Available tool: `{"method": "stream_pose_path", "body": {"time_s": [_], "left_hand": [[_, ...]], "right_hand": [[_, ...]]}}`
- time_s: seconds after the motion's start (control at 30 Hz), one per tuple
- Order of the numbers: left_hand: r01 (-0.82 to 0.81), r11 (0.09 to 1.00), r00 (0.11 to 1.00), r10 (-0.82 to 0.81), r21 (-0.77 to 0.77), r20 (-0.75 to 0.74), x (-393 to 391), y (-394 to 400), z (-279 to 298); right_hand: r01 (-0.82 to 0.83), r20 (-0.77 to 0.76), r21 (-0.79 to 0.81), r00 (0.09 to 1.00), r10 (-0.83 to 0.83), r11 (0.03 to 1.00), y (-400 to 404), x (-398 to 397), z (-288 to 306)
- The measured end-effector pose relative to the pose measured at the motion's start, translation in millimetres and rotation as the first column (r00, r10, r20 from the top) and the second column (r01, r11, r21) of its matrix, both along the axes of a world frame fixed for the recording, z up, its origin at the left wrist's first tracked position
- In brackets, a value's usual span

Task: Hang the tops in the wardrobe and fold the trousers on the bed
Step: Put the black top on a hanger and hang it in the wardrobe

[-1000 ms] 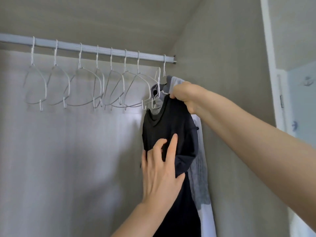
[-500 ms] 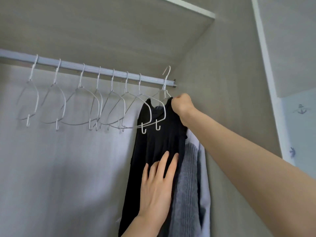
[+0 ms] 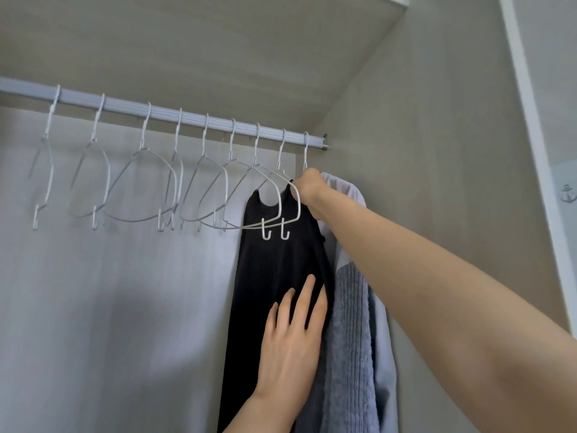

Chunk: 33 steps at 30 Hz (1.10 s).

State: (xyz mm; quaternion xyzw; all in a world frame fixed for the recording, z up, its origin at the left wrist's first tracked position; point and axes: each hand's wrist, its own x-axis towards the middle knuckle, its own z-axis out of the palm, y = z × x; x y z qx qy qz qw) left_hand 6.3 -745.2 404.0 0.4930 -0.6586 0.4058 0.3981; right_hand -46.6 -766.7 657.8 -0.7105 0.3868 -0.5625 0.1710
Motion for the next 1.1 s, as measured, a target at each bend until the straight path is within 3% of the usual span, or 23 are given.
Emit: {"method": "stream_pose_path", "body": {"time_s": [0.23, 0.37, 0.47, 0.6, 0.8, 0.9, 1.03, 1.1], "left_hand": [[0.015, 1.0, 0.999, -0.015, -0.002, -0.04, 7.0, 13.9, -14.5], [0.022, 1.0, 0.998, -0.022, 0.012, -0.052, 9.2, 34.8, -19.3], [0.041, 0.997, 0.994, -0.034, 0.064, -0.102, 6.5, 57.7, -23.7], [0.038, 0.992, 0.99, -0.022, 0.119, -0.137, 2.0, 93.0, -35.4], [0.046, 0.987, 0.979, -0.013, 0.156, -0.203, -0.4, 174.9, -73.5], [0.017, 0.983, 0.951, 0.04, 0.183, -0.306, 5.5, 236.7, -102.7], [-0.038, 0.978, 0.831, 0.146, 0.207, -0.536, 18.0, 326.2, -142.3], [-0.12, 0.958, 0.778, 0.253, 0.26, -0.575, 20.7, 372.0, -163.9]], "right_hand": [[-0.131, 0.094, 0.065, 0.988, 0.124, 0.989, 4.3, -8.7, -14.9], [-0.094, 0.086, -0.178, 0.99, 0.111, 0.979, 30.3, -23.8, -55.7], [0.017, -0.023, -0.419, 0.999, -0.03, 0.908, 54.6, -32.0, -93.1], [0.054, -0.137, -0.536, 0.979, -0.15, 0.843, 78.7, -41.9, -147.4], [-0.013, -0.337, -0.488, 0.925, -0.174, 0.873, 140.2, -68.0, -233.0], [-0.108, -0.435, -0.504, 0.889, -0.143, 0.857, 183.7, -74.6, -278.5], [-0.274, -0.531, -0.441, 0.848, -0.002, 0.855, 241.4, -70.0, -341.6], [-0.352, -0.584, -0.395, 0.809, 0.064, 0.849, 272.2, -64.0, -374.1]]}}
